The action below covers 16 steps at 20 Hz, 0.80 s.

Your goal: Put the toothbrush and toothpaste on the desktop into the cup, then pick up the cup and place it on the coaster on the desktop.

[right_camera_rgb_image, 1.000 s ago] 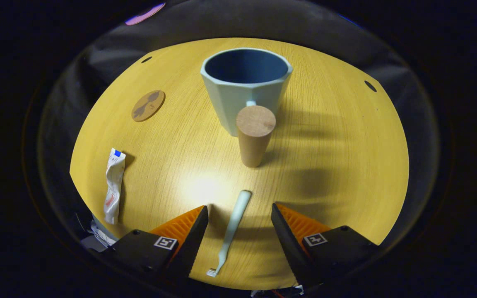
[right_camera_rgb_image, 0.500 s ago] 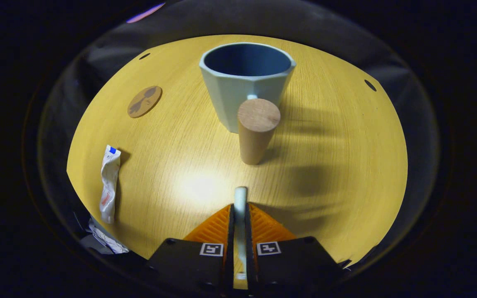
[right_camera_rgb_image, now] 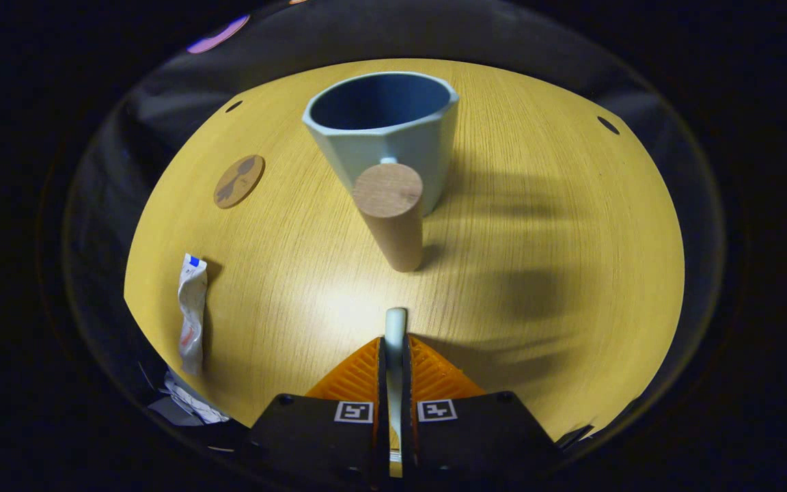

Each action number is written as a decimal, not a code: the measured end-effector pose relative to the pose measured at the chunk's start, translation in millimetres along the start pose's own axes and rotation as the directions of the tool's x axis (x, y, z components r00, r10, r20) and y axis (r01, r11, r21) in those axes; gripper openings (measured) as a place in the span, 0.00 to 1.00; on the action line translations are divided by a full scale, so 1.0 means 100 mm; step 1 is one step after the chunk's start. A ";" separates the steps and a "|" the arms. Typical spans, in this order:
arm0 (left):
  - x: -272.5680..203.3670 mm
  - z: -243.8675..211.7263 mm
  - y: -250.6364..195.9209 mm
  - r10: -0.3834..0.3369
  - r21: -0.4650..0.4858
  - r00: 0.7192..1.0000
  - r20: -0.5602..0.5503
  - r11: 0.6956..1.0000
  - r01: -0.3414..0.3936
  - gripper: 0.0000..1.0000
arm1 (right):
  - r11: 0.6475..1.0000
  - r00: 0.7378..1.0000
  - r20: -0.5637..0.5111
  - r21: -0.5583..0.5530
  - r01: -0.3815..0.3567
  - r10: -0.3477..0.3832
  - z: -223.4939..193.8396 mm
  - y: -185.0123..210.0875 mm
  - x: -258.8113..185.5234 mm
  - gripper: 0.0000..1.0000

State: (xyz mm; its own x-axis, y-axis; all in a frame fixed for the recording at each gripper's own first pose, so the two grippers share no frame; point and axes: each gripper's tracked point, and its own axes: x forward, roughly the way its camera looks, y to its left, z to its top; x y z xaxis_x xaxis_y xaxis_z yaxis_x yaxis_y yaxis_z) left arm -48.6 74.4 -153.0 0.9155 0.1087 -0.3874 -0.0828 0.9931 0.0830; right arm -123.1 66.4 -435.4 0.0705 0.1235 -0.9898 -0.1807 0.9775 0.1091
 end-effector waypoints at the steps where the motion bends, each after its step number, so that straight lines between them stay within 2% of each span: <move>1: 0.02 -0.08 -0.05 -0.016 0.007 1.000 -0.024 1.000 0.016 0.95 | 1.000 1.000 0.002 0.012 -0.011 0.011 -0.01 0.00 0.00 0.10; 7: 0.11 -0.68 -0.36 -0.100 0.023 0.974 -0.201 0.994 0.107 0.95 | 1.000 1.000 0.029 0.002 -0.007 0.007 0.00 0.00 0.00 0.09; 12: 0.12 -1.21 -0.55 -0.146 0.042 0.924 -0.353 0.984 0.172 0.96 | 1.000 0.999 0.038 -0.016 0.002 -0.001 0.00 0.00 0.00 0.09; 16: 0.09 -1.53 -0.63 -0.172 0.000 0.881 -0.441 0.982 0.191 0.96 | 1.000 0.999 0.045 -0.006 -0.005 0.006 0.01 0.00 0.00 0.09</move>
State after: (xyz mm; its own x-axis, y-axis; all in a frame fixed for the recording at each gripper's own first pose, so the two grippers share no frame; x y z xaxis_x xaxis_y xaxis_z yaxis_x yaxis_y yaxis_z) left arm -95.1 19.5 -302.4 0.6470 -0.0552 -0.7605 0.0934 0.9956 0.0071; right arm -122.0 66.7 -434.9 0.1132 0.1365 -0.9841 -0.1867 0.9758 0.1139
